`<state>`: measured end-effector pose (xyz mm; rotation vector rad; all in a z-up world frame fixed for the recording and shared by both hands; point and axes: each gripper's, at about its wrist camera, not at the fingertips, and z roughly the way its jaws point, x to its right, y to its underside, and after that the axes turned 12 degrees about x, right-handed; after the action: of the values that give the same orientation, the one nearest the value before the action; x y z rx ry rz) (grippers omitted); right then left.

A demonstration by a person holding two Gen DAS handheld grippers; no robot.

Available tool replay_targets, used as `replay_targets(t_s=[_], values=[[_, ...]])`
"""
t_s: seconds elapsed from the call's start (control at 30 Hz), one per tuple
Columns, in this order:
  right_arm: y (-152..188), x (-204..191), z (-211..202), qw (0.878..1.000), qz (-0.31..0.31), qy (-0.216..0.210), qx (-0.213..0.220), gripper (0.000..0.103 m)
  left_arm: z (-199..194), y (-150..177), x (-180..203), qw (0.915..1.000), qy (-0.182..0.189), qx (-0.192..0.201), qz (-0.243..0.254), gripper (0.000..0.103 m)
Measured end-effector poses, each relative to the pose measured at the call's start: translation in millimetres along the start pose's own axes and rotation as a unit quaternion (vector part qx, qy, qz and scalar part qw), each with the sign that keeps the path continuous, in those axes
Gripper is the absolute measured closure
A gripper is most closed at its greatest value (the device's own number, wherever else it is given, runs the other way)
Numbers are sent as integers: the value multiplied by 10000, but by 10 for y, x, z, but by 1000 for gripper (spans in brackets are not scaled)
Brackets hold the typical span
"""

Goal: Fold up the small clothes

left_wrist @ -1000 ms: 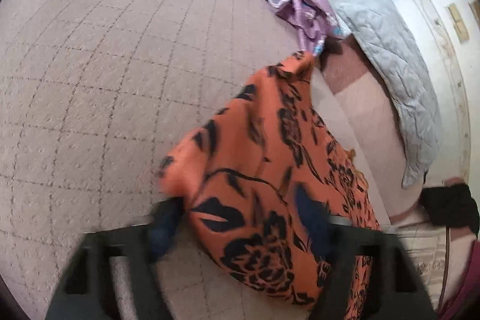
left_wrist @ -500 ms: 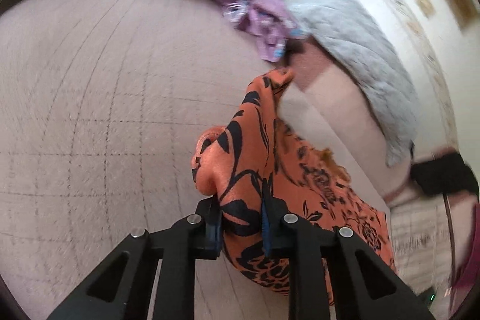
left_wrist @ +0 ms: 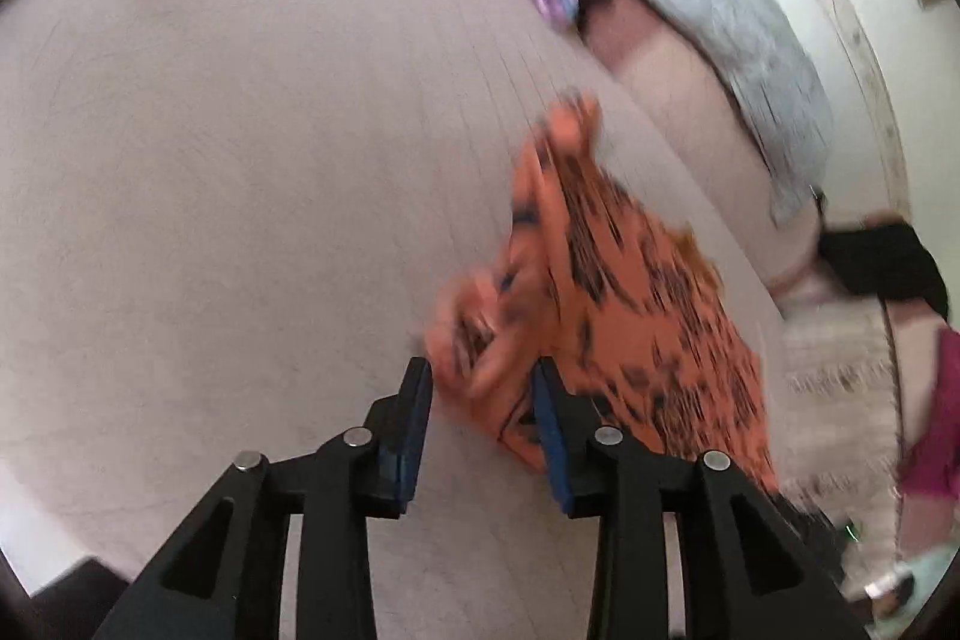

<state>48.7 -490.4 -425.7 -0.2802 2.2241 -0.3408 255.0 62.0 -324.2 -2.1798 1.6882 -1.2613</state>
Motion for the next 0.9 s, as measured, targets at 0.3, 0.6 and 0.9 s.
replay_targets(t_s=[0.3,0.6,0.9], values=[[128,-788,-362,9821,-1552,-742,771,65,313,-402,823,9769,159,1343,1656,64],[521,-854,413,9852,-1613,-547,-210,65,1671,-593,618,9896,-397,-37,1379,52],[419,-746,348,9876,-1410,-685,-52,65,958,-565,640,9901,-357,415,1289,55]])
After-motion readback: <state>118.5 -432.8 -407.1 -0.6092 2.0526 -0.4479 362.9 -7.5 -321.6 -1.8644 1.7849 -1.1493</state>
